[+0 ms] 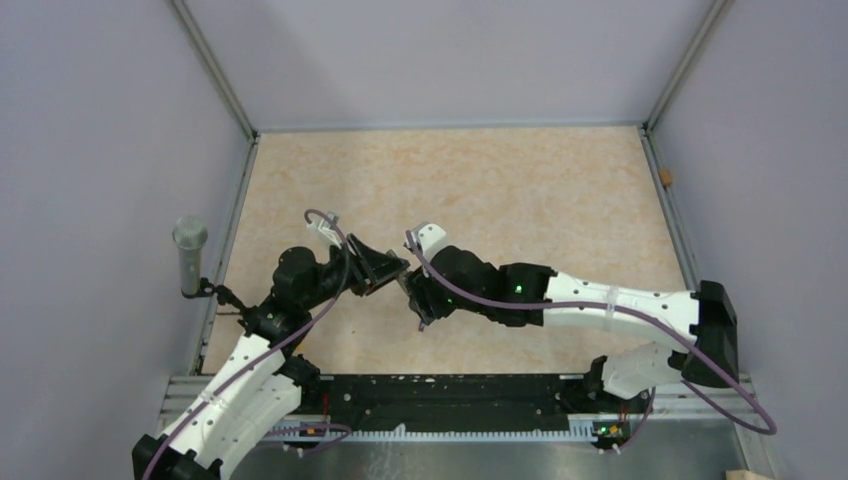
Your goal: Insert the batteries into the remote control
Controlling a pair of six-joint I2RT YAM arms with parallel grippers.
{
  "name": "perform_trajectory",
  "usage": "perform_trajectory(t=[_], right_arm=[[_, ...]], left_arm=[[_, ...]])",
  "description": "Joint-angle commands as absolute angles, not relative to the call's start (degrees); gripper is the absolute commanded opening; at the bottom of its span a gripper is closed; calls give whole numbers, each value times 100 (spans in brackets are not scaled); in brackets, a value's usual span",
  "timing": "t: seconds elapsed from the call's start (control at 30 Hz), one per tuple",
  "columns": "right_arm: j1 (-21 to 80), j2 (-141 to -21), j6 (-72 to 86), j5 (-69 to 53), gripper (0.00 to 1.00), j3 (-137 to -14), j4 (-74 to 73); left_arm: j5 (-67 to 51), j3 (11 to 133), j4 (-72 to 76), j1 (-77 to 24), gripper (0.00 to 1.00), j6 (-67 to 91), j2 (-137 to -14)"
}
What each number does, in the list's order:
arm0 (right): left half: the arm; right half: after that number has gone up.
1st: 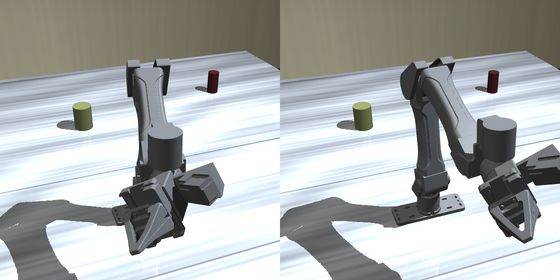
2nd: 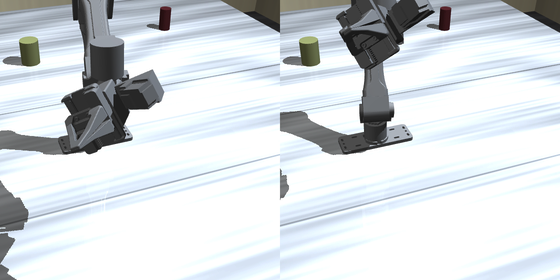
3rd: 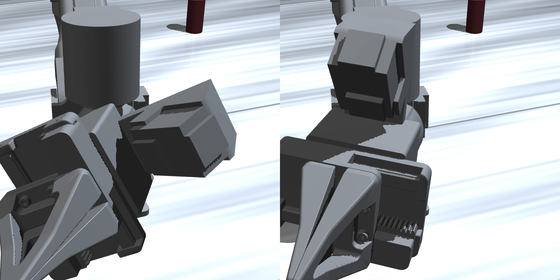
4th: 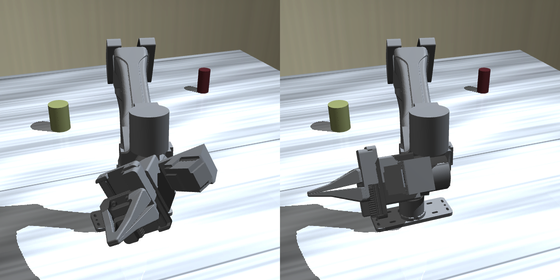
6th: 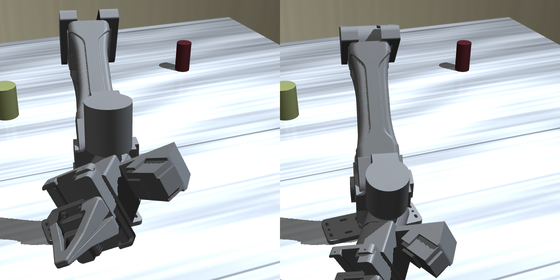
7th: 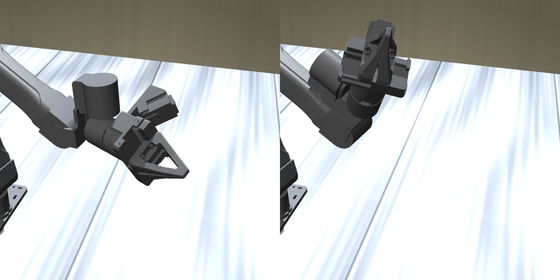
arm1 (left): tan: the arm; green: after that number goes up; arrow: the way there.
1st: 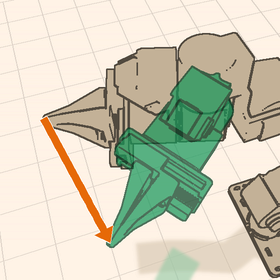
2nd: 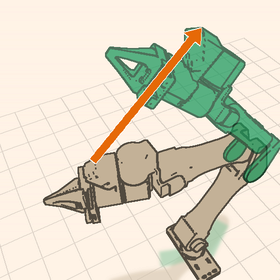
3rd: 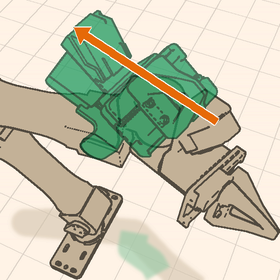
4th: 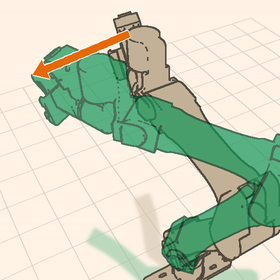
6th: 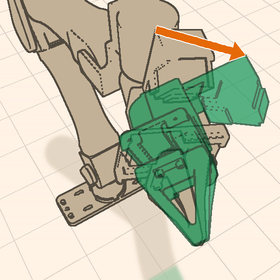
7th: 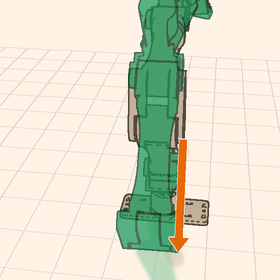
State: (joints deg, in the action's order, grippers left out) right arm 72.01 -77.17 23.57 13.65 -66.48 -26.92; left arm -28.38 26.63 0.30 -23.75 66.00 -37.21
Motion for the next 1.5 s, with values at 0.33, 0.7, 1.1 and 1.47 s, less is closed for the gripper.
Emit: perform_trajectory(t=[0.33, 0.7, 1.1, 1.47], right_arm=[[7443, -8041, 2210, 2006, 23, -7180, -2780], [7442, -7689, 2168, 1867, 0, -6901, -2787], [7003, -6694, 2003, 716, 0, -6181, -2833], [6227, -5921, 1979, -1688, 0, -5808, -2888]], left_arm=[[-2768, 2874, 43, -2364, 0, 6599, -3589], [-3026, 2583, 540, -2364, 46, 6739, -3643], [-3581, 2318, 1040, -2361, 98, 6161, -3657], [-4774, 2556, 599, -2355, 99, 5419, -3605]])
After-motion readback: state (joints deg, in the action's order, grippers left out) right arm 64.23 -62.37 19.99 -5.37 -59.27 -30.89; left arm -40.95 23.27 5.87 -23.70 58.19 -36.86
